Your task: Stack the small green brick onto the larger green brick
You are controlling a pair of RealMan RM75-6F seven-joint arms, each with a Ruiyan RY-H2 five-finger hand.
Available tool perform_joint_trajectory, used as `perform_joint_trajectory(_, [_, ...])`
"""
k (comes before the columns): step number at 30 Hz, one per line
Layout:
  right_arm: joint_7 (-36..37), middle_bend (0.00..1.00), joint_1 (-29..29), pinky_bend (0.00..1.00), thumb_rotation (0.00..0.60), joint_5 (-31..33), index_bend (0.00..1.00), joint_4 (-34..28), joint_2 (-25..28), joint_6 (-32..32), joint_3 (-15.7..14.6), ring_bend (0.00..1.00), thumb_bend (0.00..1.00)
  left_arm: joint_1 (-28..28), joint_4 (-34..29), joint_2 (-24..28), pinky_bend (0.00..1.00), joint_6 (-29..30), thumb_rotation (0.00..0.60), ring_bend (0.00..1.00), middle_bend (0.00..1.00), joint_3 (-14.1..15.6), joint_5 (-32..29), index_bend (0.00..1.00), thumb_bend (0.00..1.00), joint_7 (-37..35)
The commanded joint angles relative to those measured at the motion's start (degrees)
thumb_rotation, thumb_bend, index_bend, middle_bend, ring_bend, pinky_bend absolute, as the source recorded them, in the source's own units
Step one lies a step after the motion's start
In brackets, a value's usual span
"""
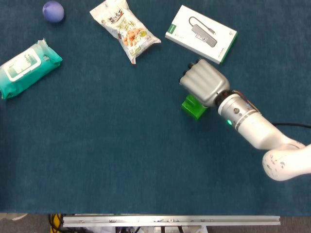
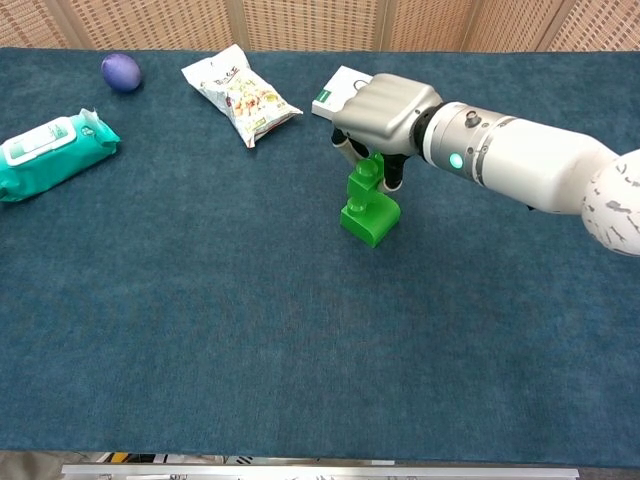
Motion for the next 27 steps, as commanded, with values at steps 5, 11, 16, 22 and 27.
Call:
perform_joint_trajectory(5, [0.4,0.5,0.2,0.4,0.6,-0.1,0.58,1.1,-1.0,-0.2,-0.8,0.34,0.2,0.0,0.1,0.0,0.21,0.1,0.6,0.21,0.21,0.0,-0.1,0.09,0.23,-0.2])
perform_joint_trajectory(11, [0.3,0.5,0.5,0.4,0.6,0.0,0.58,1.6,-1.5,-0.1,-1.2,0.34,0.21,0.1,0.4,-0.1,0.21,0.1,0.6,0.21,0.21,0.1,-0.2,0.09,0.23,-0.5])
perform_joint_trajectory(16, [0.0,0.5,0.9,0.4,0.6,0.4,0.58,2.1,-2.0,0.0,-1.5,0.34,0.2,0.2,0.7,-0.1,0.21,0.2,0.6,0.21,0.21,0.2,-0.2,0.08,0.23,-0.8])
perform_joint_trajectory(22, [0.0,0.5,1.1,0.4,0.6,0.8,0.58,2.9,-2.7,0.4,-1.6,0.34,0.2,0.3,1.0,0.0,0.21,0.4,0.6,0.21,0.21,0.1,-0.3,0.09,0.23,-1.3])
perform_joint_trajectory(27, [-0.3,0.5,1.3,0.4,0.6,1.4,0.58,3.2,-3.2,0.7,-1.7,0.34,0.2,0.3,1.3,-0.1,0.21,0.3,0.6,0.21,0.21,0.2,-0.2,0.09,0.23,-1.5])
